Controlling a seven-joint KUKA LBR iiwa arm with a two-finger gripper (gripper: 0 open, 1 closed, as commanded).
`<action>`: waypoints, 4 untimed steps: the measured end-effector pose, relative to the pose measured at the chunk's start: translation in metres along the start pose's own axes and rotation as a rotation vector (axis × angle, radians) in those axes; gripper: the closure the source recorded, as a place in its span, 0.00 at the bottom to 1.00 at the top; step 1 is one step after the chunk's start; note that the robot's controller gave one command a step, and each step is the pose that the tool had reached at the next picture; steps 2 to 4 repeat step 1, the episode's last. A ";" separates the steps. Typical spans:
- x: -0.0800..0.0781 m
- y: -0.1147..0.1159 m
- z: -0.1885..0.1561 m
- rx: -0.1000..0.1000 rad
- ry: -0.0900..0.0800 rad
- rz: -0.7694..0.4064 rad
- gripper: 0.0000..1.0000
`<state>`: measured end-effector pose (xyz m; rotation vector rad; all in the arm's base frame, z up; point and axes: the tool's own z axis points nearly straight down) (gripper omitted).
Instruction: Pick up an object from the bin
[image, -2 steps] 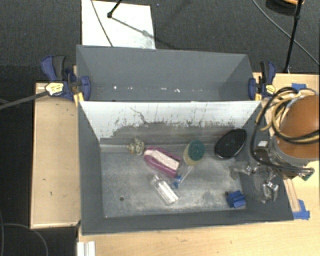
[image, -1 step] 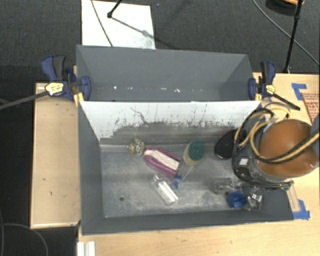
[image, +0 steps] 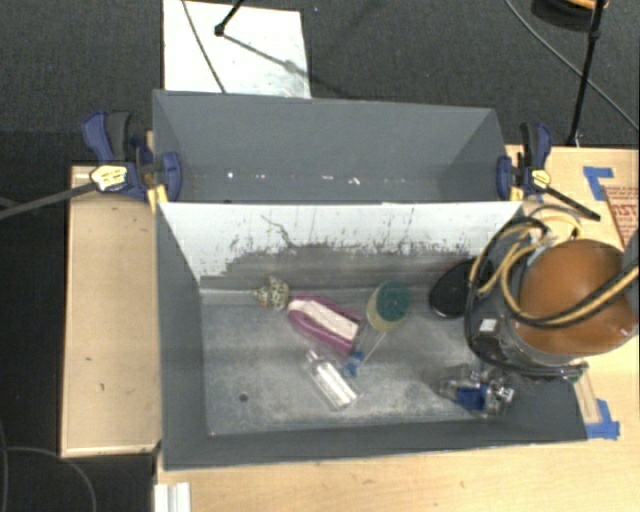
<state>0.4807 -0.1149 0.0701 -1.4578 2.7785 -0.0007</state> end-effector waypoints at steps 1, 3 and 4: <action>-0.022 -0.025 -0.132 0.000 0.000 -0.495 1.00; -0.022 -0.025 -0.132 0.000 0.000 -0.495 1.00; -0.022 -0.025 -0.132 0.000 0.000 -0.495 1.00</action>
Offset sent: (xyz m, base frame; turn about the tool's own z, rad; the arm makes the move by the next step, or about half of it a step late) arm 0.0314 0.0029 0.1310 -0.4980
